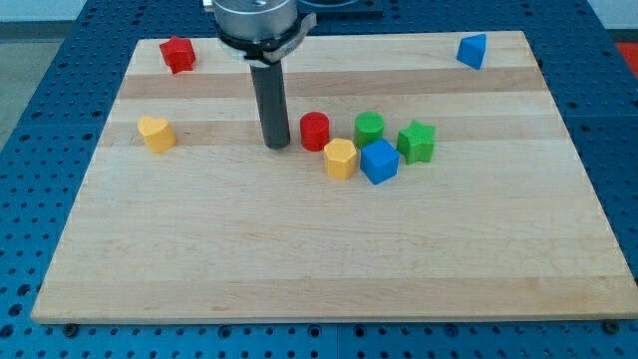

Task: Slide the red circle to the left of the green circle

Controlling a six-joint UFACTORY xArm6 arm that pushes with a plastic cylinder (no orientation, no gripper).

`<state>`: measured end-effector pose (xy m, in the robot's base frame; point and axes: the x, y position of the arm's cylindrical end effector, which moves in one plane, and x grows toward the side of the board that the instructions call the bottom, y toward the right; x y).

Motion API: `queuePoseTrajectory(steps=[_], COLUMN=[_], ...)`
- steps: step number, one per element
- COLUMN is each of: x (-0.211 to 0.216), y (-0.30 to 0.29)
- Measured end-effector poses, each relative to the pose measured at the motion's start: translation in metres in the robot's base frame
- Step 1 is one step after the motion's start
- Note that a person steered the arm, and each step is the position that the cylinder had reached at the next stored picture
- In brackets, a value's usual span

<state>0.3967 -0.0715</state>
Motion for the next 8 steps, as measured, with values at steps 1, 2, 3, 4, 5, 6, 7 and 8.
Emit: queuePoseTrajectory(steps=[1,2,3,4,5,6,7,8], x=[-0.013,-0.013,-0.013,-0.013,-0.013,-0.013,-0.017,-0.051], y=[0.0,0.0,0.002,0.011,0.023,0.032,0.033,0.032])
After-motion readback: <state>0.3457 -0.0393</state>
